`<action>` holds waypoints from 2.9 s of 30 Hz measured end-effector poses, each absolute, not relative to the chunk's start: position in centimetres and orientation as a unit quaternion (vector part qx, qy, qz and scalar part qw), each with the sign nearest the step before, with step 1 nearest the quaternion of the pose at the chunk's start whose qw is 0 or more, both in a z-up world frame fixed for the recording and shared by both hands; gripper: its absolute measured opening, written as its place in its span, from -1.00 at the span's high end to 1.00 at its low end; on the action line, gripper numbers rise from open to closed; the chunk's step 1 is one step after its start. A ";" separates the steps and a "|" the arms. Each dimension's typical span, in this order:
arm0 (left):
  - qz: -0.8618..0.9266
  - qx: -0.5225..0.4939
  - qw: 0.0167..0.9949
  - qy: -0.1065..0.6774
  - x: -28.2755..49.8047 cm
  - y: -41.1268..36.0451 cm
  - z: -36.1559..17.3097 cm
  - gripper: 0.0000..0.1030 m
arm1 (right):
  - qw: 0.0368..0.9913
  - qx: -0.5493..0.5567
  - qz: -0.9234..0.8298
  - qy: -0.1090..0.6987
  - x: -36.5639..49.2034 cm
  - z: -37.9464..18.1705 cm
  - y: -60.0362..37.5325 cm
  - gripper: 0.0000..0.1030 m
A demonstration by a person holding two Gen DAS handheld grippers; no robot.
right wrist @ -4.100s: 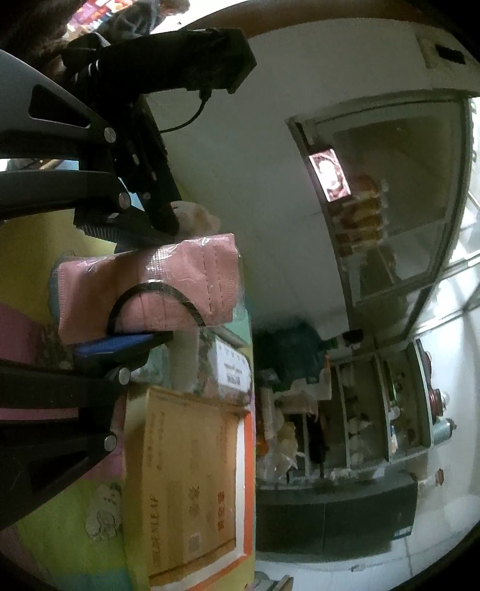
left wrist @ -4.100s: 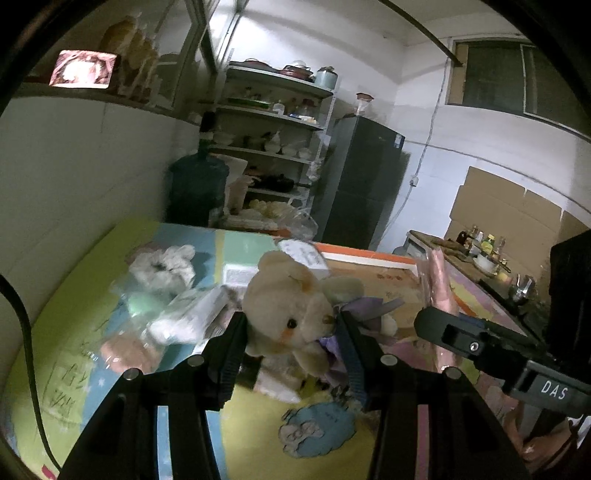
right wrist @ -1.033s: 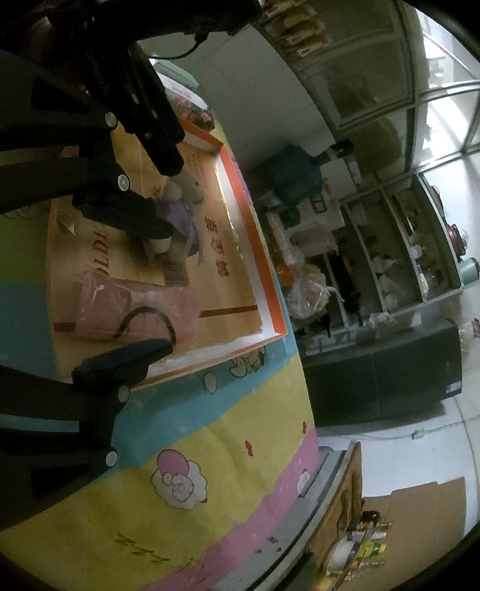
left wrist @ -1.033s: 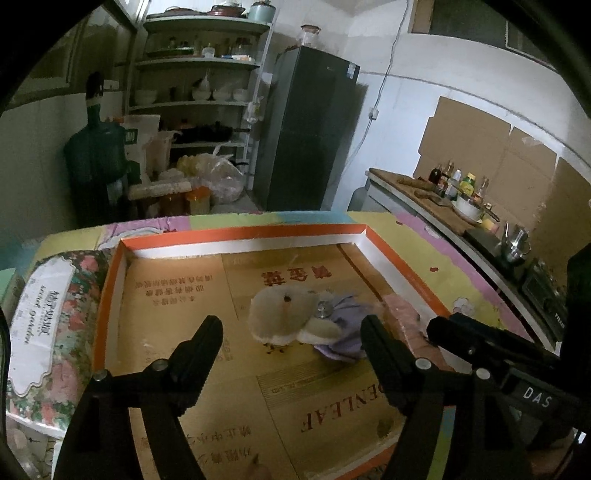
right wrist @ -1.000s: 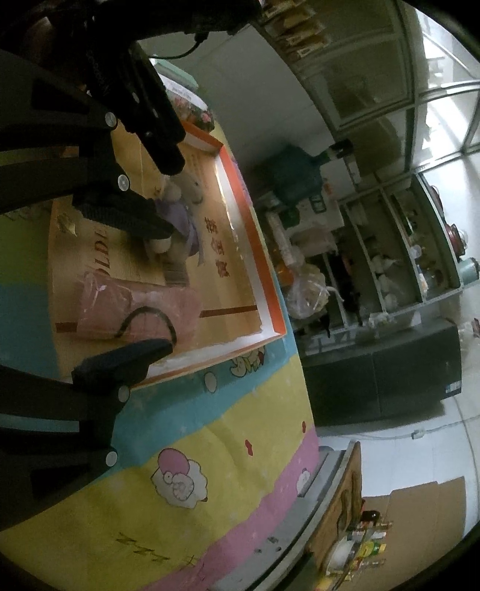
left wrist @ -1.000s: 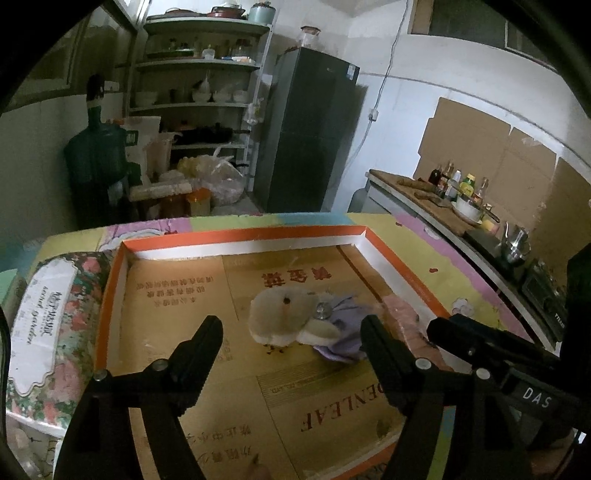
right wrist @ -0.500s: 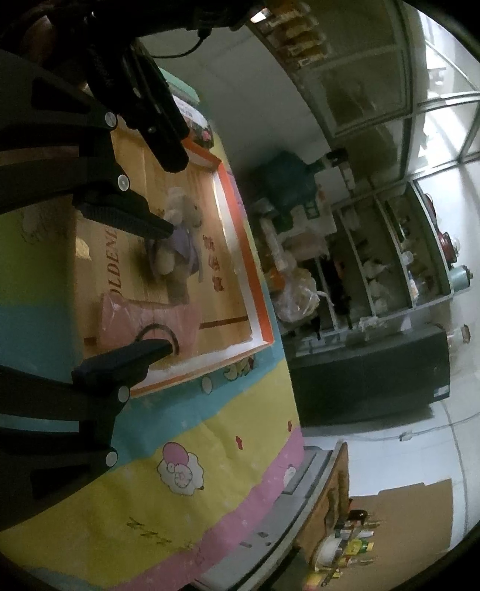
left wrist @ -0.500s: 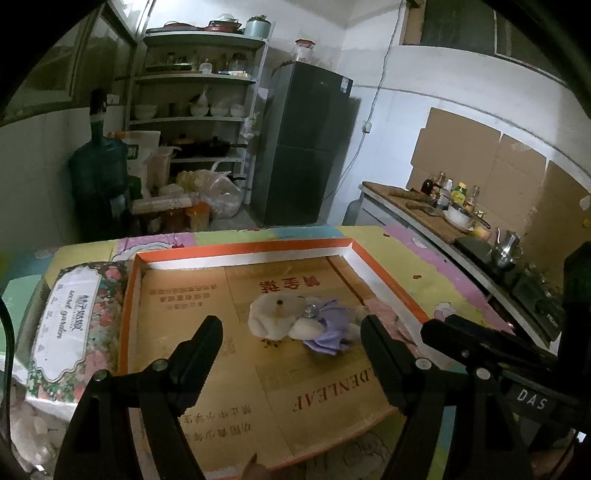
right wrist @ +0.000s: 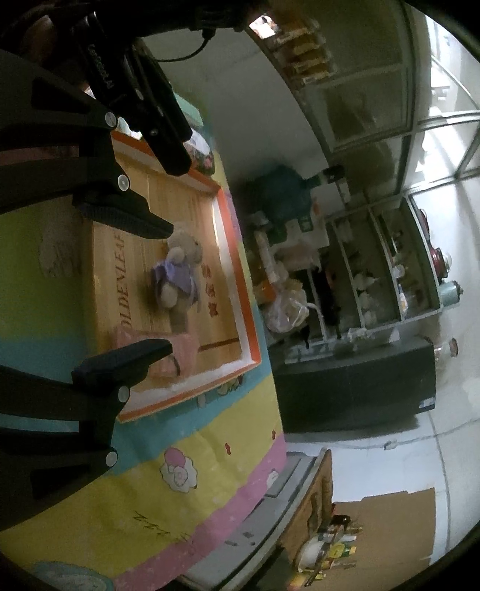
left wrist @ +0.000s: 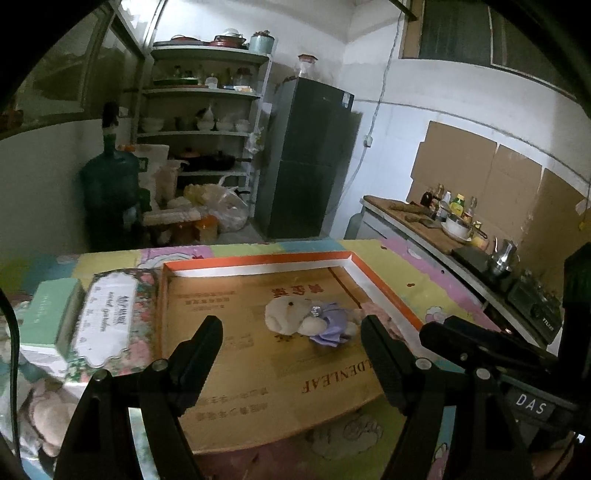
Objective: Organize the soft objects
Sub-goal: 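Move both tools away from the tray back toward the pile, then grasp the clear plastic bag with the left tool while the right tool grasps a white plastic packet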
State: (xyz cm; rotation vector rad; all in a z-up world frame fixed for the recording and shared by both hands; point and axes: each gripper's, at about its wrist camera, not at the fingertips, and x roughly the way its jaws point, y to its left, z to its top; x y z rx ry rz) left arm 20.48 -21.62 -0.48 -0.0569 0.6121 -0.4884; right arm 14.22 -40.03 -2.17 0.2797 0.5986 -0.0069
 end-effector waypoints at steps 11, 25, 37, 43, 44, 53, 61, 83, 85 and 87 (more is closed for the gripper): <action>-0.220 -0.031 0.933 0.284 18.4 -18.1 0.7 -0.49 | 0.950 0.124 0.020 0.286 13.3 -0.9 -36.5 -0.13; -0.174 -0.009 0.946 0.274 16.8 -13.0 1.1 -0.49 | 0.952 0.115 0.048 0.281 13.2 0.0 -31.2 -0.13; -0.138 -0.011 0.953 0.269 15.9 -7.7 0.8 -0.49 | 0.948 0.105 0.089 0.287 14.2 0.0 -25.9 -0.13; -0.117 -0.022 0.955 0.270 15.6 -4.9 0.3 -0.49 | 0.943 0.094 0.114 0.298 14.8 -0.3 -22.9 -0.13; -0.114 -0.024 0.956 0.270 15.5 -4.4 0.2 -0.49 | 0.943 0.092 0.117 0.299 14.9 -0.4 -22.5 -0.13; -0.074 -0.043 0.959 0.271 14.6 0.9 -0.8 -0.49 | 0.931 0.077 0.156 0.321 16.1 -1.8 -17.9 -0.13; -0.065 -0.060 0.960 0.267 13.0 5.5 -1.8 -0.49 | 0.920 0.065 0.184 0.339 17.3 -2.8 -14.2 -0.13; -0.095 -0.063 0.941 0.319 13.8 10.8 -7.4 -0.49 | 0.889 0.090 0.244 0.376 21.6 -5.6 -7.1 -0.13; -0.101 -0.064 0.938 0.327 14.2 10.8 -7.9 -0.49 | 0.887 0.094 0.245 0.380 21.8 -5.9 -6.7 -0.13; -0.110 -0.071 0.930 0.344 14.7 10.9 -8.4 -0.49 | 0.885 0.095 0.246 0.383 22.2 -6.1 -6.4 -0.13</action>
